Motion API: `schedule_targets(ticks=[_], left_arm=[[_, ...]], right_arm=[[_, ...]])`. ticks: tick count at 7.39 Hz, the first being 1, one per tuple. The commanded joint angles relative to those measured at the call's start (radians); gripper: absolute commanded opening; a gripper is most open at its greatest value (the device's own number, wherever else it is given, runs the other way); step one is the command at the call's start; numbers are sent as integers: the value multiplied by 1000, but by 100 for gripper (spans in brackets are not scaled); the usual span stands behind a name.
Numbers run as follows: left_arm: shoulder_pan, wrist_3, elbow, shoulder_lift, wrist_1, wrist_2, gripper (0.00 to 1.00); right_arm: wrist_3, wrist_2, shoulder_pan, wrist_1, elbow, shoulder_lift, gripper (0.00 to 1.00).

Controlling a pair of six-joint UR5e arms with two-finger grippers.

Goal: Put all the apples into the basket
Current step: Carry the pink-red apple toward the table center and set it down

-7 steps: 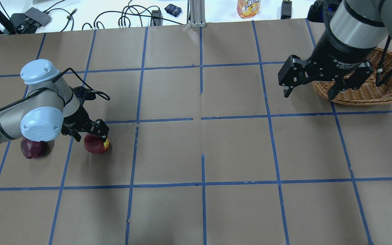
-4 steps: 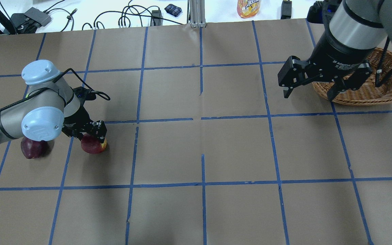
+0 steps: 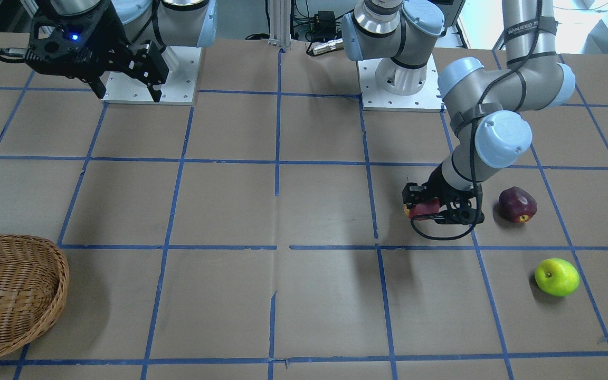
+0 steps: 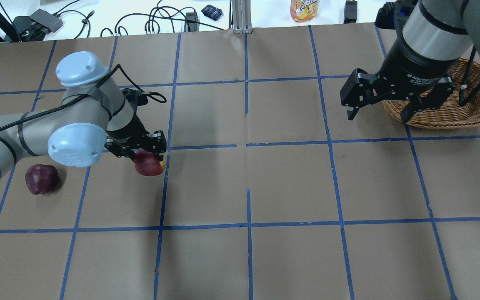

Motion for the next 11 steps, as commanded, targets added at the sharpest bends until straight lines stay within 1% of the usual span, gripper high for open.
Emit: schedule_targets(ticks=[1, 2, 3, 4, 5, 6, 7, 8, 9, 10, 11], left_arm=[[-242, -288, 101, -37, 32, -79, 14], [-326, -354, 137, -74, 34, -86, 14], [-377, -382, 146, -108, 69, -83, 14], [-385, -411, 145, -154, 145, -86, 14], [-394, -418, 145, -180, 187, -86, 14], [-397, -407, 134, -202, 182, -86, 37], [-397, -405, 134, -223, 193, -78, 68], [-397, -404, 139, -235, 198, -78, 88], [-394, -392, 151, -233, 202, -77, 100], [-352, -325, 198, -195, 186, -75, 100], [-269, -280, 268, -155, 43, -75, 100]], right_arm=[[-2, -8, -4, -7, 3, 2, 100], [8, 3, -8, -30, 3, 6, 100], [8, 2, -7, -53, 4, 9, 100], [-4, -12, -8, -57, 4, 13, 100], [-9, -15, -8, -53, 7, 16, 100], [-8, -15, -7, -54, 21, 21, 100], [1, -17, -5, -54, 44, 25, 100], [3, -12, -5, -60, 74, 27, 100], [-1, -14, -5, -100, 93, 38, 100], [-5, -15, -5, -123, 99, 42, 100], [3, -14, -4, -125, 105, 47, 100]])
